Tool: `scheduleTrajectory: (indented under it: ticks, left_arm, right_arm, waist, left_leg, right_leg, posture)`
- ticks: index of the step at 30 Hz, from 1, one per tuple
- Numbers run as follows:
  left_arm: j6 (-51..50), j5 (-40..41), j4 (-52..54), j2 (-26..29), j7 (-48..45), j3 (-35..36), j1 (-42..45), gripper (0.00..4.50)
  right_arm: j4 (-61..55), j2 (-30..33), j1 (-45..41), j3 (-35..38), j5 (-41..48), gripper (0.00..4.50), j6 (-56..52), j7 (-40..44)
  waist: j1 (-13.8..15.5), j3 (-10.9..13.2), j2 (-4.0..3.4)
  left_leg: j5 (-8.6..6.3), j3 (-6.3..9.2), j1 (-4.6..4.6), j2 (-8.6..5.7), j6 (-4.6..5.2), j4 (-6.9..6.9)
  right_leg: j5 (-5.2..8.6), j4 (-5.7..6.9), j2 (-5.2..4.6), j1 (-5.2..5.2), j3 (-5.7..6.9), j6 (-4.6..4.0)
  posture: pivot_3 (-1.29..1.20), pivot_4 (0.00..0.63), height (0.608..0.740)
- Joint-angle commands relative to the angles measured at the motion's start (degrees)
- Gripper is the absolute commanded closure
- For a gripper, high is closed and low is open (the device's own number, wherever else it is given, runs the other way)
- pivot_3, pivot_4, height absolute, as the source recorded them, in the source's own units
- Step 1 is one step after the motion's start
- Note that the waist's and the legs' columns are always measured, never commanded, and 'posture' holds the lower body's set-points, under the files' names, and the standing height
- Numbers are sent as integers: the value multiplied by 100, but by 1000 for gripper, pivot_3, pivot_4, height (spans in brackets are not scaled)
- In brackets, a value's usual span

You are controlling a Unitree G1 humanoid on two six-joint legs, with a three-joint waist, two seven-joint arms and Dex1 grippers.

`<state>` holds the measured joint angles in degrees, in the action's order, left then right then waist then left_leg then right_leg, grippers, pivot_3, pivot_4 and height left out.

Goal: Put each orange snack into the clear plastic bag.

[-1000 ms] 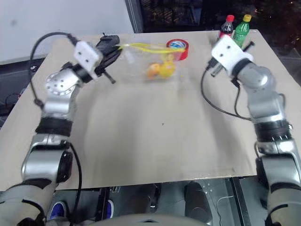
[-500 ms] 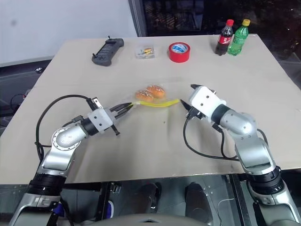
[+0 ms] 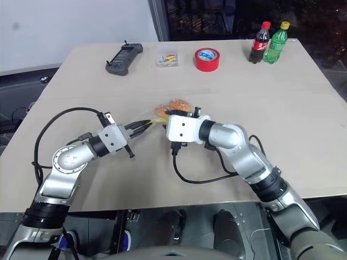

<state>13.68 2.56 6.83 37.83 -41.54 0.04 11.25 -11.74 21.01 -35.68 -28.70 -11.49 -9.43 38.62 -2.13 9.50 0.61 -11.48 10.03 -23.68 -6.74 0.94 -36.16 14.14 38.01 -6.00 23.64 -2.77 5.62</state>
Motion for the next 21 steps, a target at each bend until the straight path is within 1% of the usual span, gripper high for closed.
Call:
scheduleTrajectory:
  ticks: [1,7,8,9,10,11,12,21]
  left_arm:
    - [-229,165,360,53,29,176,40,4500]
    - [-410,203,481,15,31,121,43,4500]
    - [-440,206,503,-1,37,104,43,4500]
    - [-463,208,519,-12,41,94,43,4500]
    - [-493,216,535,-28,45,86,45,4500]
    - [-517,220,546,-38,46,84,47,4500]
    - [-538,225,555,-45,40,83,48,4500]
    - [-696,323,588,-90,1,91,78,4500]
  right_arm:
    - [88,-73,-193,-62,-159,2784,365,70]
    - [296,-253,-240,-68,-393,2784,548,26]
    - [332,-278,-251,-52,-450,3207,563,-9]
    - [356,-297,-256,-39,-490,3329,576,-28]
    - [377,-309,-259,-29,-531,3591,593,-42]
    - [394,-320,-262,-21,-567,4121,612,-54]
    - [416,-329,-264,-15,-607,4386,633,-71]
    - [595,-383,-319,15,-872,4386,755,-143]
  waist:
    - [-3,0,0]
    - [-8,0,0]
    - [-10,0,0]
    - [-11,0,0]
    - [-11,0,0]
    - [-11,0,0]
    - [-10,0,0]
    - [-9,0,0]
  left_leg:
    - [0,0,0,0,0,0]
    - [0,1,1,0,0,2]
    - [0,0,1,0,0,2]
    - [0,0,1,0,0,2]
    - [0,0,1,0,0,3]
    - [0,0,1,0,-1,3]
    - [0,0,1,0,-1,3]
    - [1,-1,1,0,-1,4]
  right_leg:
    - [0,0,0,0,0,0]
    - [0,0,1,1,0,0]
    - [0,0,1,1,0,-1]
    - [0,0,1,1,0,-1]
    - [0,0,1,2,0,-1]
    - [0,0,1,2,0,-1]
    - [0,0,1,2,-1,-1]
    - [-1,1,1,2,-1,-1]
  posture:
    - [0,150,740]
    - [0,150,740]
    - [0,150,740]
    - [0,150,740]
    - [0,150,740]
    - [0,150,740]
    - [0,150,740]
    - [0,150,740]
